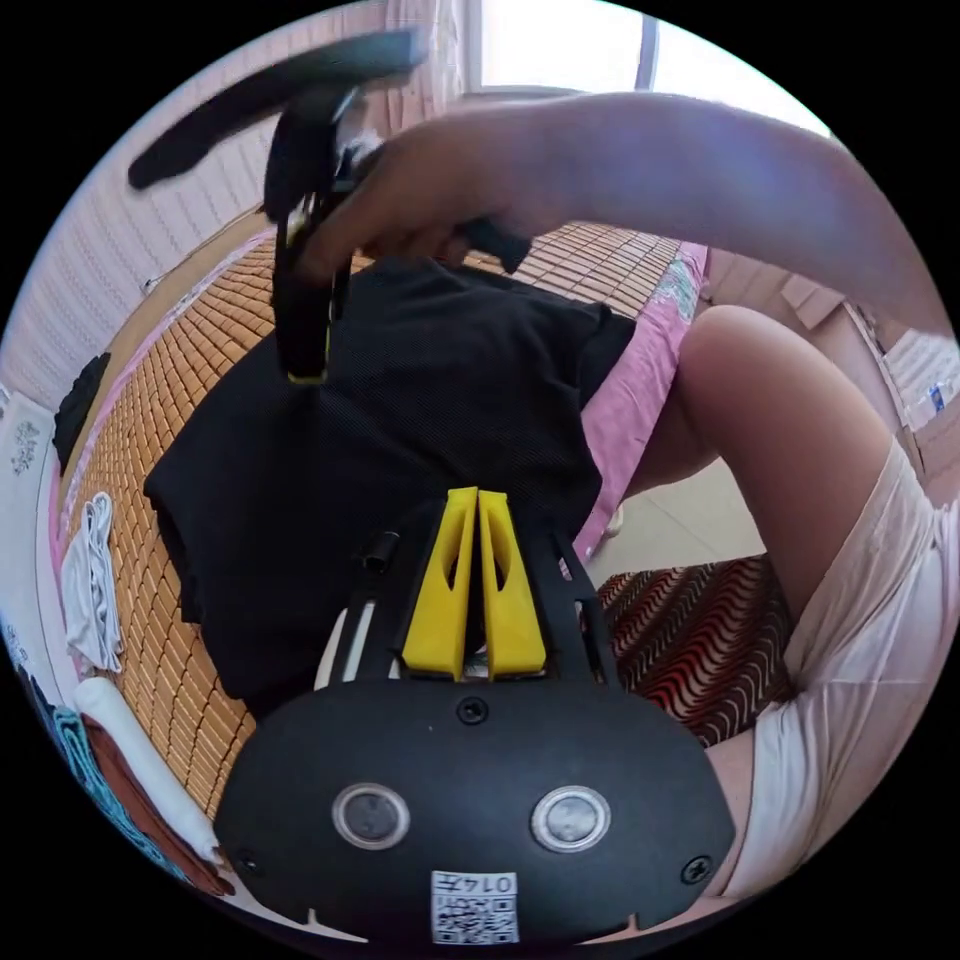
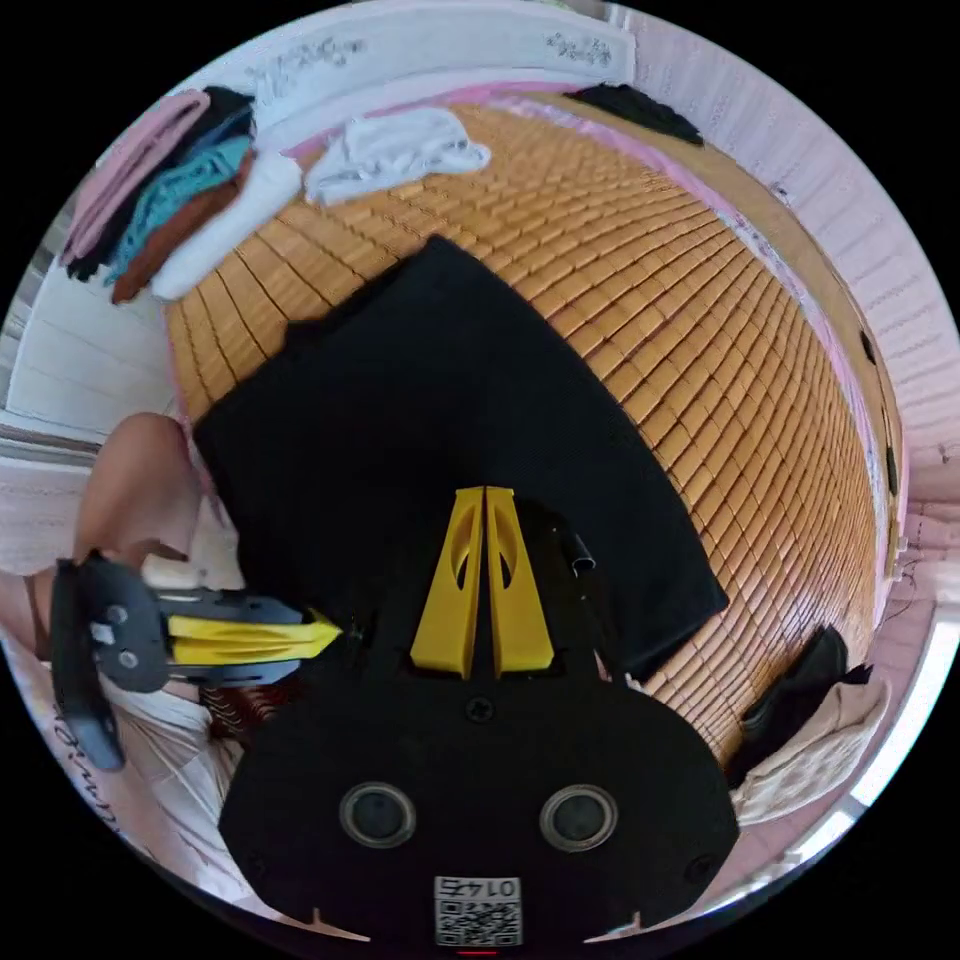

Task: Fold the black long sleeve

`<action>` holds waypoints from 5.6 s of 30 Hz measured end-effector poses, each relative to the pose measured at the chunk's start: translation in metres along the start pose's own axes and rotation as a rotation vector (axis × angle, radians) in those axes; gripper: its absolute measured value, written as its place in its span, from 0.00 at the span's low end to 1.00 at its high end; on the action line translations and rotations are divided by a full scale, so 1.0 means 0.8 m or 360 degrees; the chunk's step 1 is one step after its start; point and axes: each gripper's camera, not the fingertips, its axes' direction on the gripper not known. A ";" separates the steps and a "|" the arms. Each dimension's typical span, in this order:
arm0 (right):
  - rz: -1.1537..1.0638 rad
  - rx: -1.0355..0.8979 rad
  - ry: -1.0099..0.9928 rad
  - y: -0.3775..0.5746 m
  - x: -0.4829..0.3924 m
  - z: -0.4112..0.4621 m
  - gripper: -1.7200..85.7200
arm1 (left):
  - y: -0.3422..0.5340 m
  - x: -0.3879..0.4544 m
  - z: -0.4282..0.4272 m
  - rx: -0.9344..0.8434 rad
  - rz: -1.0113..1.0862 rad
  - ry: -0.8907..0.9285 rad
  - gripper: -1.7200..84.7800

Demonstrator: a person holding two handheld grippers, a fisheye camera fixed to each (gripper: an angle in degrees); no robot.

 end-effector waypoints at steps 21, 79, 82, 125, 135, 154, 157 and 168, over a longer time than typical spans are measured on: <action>0.0025 -0.0459 -0.0001 -0.147 0.059 0.023 0.01 | 0.053 0.041 0.044 0.0043 0.0204 0.0181 0.01; 0.1797 0.1270 -0.1063 0.715 0.121 0.123 0.04 | 0.095 0.152 0.006 0.0394 0.0346 0.0327 0.07; 0.1708 0.1302 -0.0883 0.730 0.121 0.075 0.03 | 0.088 0.139 -0.005 0.0522 0.0264 0.0474 0.07; 0.0498 0.0628 -0.0444 0.335 0.147 -0.017 0.08 | 0.112 -0.086 -0.028 0.0084 -0.0704 0.0378 0.07; 0.0225 0.0970 -0.0349 0.323 0.119 -0.143 0.06 | 0.120 -0.064 -0.124 0.0446 -0.0643 0.0283 0.07; -0.0499 0.0665 -0.0146 -0.330 -0.044 -0.193 0.17 | 0.179 -0.303 -0.156 0.0872 -0.1668 -0.0286 0.13; -0.0528 0.0476 -0.0056 -0.289 -0.033 -0.106 0.17 | 0.157 -0.285 -0.134 0.0756 -0.1506 -0.0200 0.13; 0.0332 0.0499 -0.0243 0.222 0.102 0.021 0.14 | 0.009 -0.166 -0.089 0.0567 -0.0933 0.0166 0.11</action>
